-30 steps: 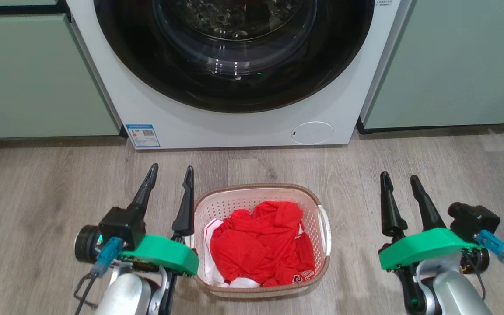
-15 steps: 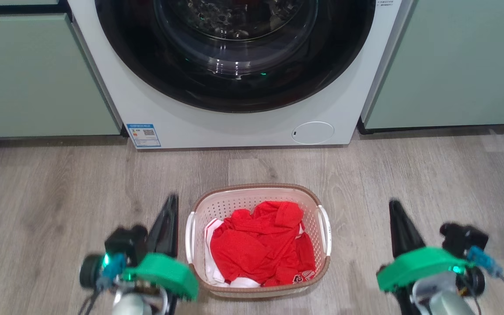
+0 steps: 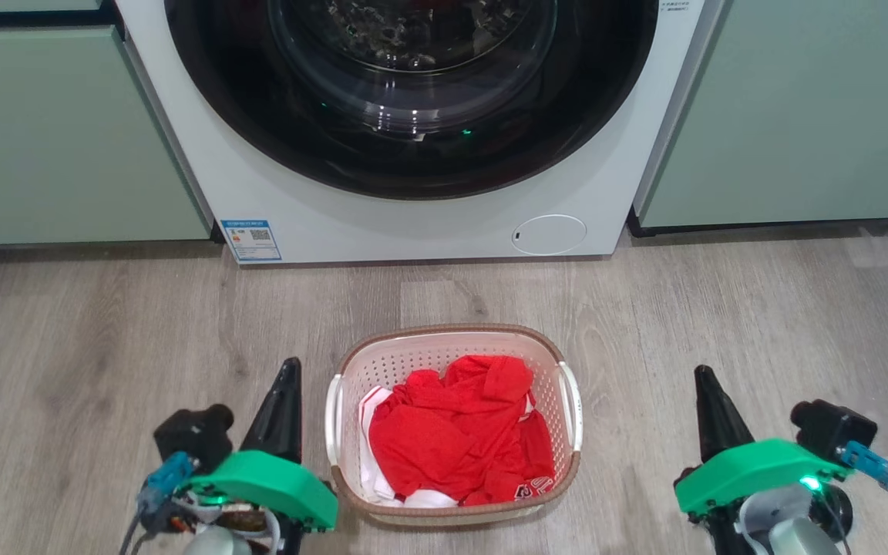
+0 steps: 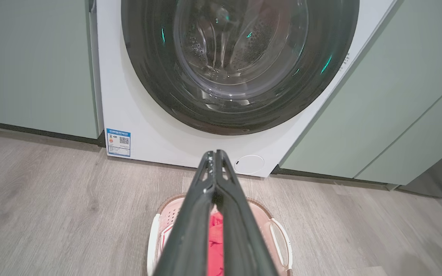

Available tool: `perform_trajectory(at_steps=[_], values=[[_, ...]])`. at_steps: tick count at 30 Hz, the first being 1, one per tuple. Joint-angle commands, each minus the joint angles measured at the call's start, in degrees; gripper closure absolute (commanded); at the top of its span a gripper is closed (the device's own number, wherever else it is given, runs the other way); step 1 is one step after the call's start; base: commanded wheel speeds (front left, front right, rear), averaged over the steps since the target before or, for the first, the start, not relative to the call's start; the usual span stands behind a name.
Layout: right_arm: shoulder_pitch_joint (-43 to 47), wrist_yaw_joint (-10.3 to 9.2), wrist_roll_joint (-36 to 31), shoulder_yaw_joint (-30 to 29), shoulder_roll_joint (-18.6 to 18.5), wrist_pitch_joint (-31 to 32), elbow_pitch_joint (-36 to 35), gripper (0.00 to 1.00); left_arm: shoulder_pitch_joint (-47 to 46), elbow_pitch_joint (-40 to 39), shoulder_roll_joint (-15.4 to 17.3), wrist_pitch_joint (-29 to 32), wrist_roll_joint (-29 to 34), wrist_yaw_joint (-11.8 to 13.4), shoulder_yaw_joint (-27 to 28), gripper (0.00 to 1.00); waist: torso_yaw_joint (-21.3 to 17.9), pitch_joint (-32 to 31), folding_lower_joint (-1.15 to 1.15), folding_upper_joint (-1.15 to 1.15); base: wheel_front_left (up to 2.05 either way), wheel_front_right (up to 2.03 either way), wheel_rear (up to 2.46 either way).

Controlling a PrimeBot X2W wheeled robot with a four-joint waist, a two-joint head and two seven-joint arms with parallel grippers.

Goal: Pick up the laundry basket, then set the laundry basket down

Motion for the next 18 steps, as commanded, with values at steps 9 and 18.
perform_trajectory(at_steps=[9,18], values=[[-2.6,0.08,5.8,-1.3,-0.6,1.4,-1.8,1.00,-3.3,-1.3,0.6,1.4,-7.0,-1.1,2.4,1.00,-0.2,-0.1,0.00,0.00,0.00,0.00,0.00],[-2.8,0.11,10.0,-2.0,-0.8,2.6,-1.7,1.00,-3.5,-1.0,0.8,2.5,-12.1,-1.6,3.7,1.00,-0.3,-0.1,0.00,0.00,0.00,0.00,0.00]])
